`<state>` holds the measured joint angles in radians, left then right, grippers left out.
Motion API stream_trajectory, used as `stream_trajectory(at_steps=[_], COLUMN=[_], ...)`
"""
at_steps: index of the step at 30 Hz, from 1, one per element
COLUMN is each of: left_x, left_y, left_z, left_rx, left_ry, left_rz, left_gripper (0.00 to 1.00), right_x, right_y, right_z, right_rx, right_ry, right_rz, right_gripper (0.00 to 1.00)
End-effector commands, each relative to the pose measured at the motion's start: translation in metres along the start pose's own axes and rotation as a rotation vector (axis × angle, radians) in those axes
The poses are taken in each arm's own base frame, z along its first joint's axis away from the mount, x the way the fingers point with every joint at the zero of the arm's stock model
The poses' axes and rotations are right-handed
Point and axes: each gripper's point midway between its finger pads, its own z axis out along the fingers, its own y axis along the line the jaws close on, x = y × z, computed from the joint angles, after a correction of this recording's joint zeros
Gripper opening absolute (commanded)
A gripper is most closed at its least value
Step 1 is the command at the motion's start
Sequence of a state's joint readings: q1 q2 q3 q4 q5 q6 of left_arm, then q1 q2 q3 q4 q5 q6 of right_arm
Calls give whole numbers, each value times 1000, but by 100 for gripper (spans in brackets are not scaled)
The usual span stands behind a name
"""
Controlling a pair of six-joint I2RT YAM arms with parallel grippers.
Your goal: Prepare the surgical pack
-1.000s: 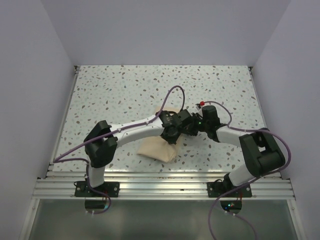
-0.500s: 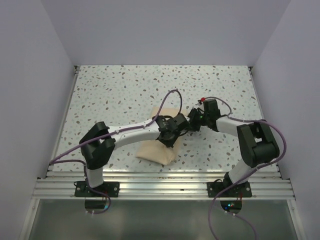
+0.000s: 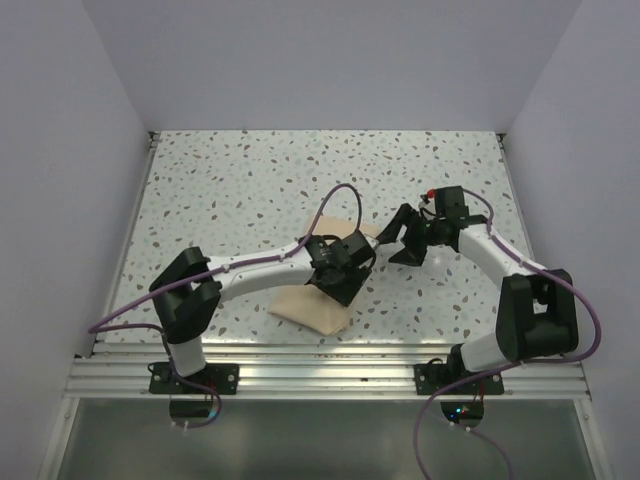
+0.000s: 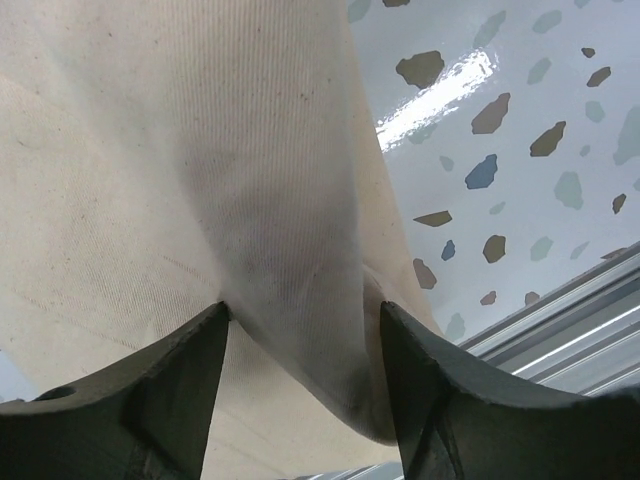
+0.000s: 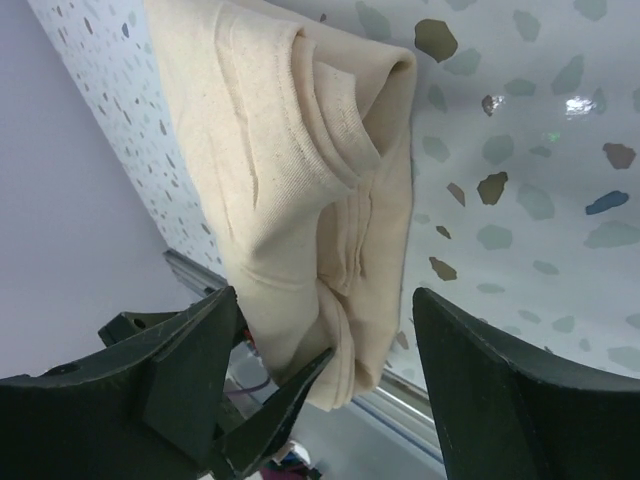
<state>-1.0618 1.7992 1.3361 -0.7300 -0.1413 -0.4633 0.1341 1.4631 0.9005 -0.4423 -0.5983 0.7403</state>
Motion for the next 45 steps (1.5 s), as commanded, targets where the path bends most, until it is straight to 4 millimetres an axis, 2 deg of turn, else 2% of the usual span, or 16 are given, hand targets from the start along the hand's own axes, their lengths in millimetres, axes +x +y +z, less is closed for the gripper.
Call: stream_trajectory(at_steps=[1,6,9,13,16,18,20,22,26,27,29,32,34,39,43,45], left_x=[-2,0,5,20,32,41,49,62,87,97,109,111,106,92,82,66], left_y=[-11,-21,-25,-30,-29,-27,-28,-27,-25,-23,-20,-18,-19,-25,-22,-17], left_z=[-14,-13,-8,1,5,9,9,13,20,23,28,30,28,18,9,-10], left_rx=[53,65,56,33,7,-1,-6,-10,-14,-15,-14,-19,-18,28,82,139], left_ry=[-33,-25,-6,39,65,85,97,124,166,185,209,211,195,135,98,28], left_rz=[-8,11,26,64,92,101,118,136,167,176,186,193,192,196,139,67], left_gripper=[66,67,63,55,50,49,46,40,34,33,29,28,34,65,79,84], right_x=[6,-2,-5,-9,-17,-23,-26,-31,-40,-40,-36,-30,-29,-17,-14,-5], right_y=[13,28,36,26,26,24,20,19,4,-3,-17,-23,-18,-22,-21,-32], right_z=[5,21,33,60,70,71,72,72,79,84,92,94,88,69,45,40], right_rx=[-43,-95,-103,-70,-84,-72,-60,-58,-19,-19,-2,-20,-38,-35,-52,-32], right_ry=[52,58,75,99,96,77,77,73,67,79,105,113,107,83,-11,-20], right_rz=[110,159,146,154,144,115,99,55,-57,-79,-80,-90,-103,-90,-76,-54], right_gripper=[75,77,76,73,63,46,39,26,8,0,0,0,0,0,0,0])
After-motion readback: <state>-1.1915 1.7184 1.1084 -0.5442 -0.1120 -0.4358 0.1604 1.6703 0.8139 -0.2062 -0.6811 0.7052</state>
